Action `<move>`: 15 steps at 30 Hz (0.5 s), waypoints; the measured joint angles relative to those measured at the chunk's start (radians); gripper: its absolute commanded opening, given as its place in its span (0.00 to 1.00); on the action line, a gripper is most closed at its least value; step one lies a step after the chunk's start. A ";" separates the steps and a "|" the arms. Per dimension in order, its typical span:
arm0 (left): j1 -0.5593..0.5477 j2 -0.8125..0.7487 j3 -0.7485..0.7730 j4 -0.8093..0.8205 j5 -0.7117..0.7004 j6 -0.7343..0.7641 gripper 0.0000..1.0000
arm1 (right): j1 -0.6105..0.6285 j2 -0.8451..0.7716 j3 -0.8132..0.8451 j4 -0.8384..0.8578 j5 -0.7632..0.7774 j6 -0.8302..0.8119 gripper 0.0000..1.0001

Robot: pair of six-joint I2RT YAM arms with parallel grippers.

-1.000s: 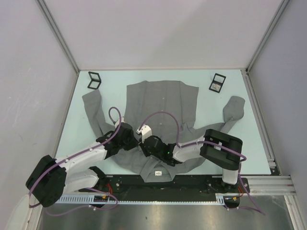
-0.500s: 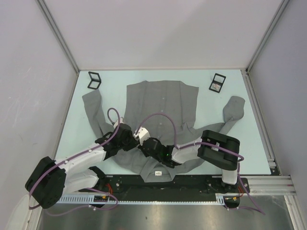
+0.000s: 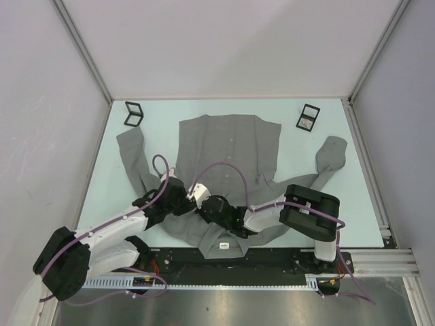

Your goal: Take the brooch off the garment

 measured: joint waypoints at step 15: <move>0.007 0.011 0.006 -0.017 0.077 0.113 0.00 | 0.027 -0.021 -0.044 0.041 -0.015 -0.103 0.01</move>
